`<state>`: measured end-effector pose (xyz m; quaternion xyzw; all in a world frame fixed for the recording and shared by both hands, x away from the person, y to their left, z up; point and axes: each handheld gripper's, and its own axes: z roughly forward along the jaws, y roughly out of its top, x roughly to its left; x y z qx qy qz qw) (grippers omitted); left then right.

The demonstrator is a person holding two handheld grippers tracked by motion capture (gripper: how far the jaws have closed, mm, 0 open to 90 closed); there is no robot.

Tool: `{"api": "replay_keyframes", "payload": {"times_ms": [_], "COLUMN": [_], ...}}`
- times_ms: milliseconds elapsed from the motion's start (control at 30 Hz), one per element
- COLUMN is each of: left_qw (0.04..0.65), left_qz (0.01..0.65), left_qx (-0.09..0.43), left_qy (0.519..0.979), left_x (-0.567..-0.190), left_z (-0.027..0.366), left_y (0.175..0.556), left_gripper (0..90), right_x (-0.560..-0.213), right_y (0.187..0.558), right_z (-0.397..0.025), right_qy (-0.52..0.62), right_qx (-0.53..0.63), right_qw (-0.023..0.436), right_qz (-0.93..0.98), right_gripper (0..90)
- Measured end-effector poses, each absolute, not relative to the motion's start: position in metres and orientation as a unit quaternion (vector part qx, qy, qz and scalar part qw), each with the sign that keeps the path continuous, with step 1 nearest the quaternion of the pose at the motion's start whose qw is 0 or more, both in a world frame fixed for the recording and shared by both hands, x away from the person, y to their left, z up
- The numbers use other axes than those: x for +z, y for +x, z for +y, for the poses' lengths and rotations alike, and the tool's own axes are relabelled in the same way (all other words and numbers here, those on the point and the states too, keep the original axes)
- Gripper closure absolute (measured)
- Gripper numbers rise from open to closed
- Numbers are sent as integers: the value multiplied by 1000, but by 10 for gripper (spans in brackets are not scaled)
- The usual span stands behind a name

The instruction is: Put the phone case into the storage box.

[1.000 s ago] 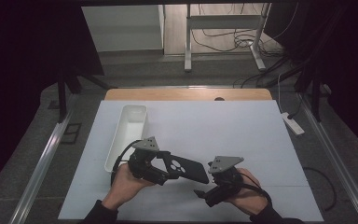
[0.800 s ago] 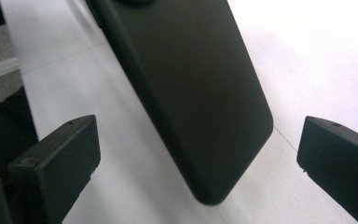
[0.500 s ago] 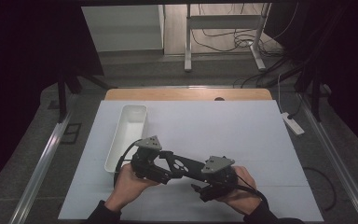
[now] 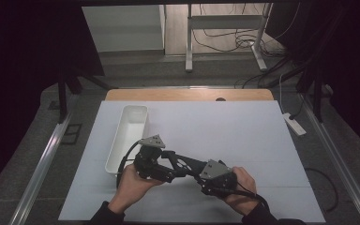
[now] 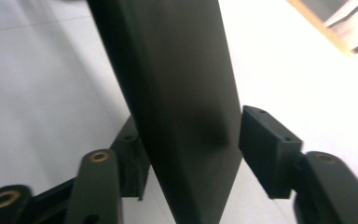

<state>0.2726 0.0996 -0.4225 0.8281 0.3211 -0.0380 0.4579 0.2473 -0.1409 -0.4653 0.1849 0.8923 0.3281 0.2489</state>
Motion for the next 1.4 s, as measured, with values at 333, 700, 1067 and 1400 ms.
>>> {"api": "replay_keyframes", "payload": {"times_ms": [333, 700, 1067, 1400], "left_qw": [461, 466, 467, 466], "left_qz": [338, 352, 359, 328], "left_qx": [-48, -55, -28, 5], "left_qy": [819, 810, 808, 822], "left_x": [-424, -425, -428, -432], "left_z": [101, 102, 107, 114], "left_y": [274, 277, 279, 278], "left_gripper": [149, 131, 19, 0], "right_x": [-467, -470, -469, -465], "right_y": [243, 237, 237, 243], "right_z": [-138, -133, -134, -140], "right_qy": [170, 134, 140, 165], "right_qx": [318, 298, 284, 314], "right_qw": [297, 310, 296, 223], "right_qz": [884, 893, 901, 908], "right_gripper": [650, 837, 852, 851]}}
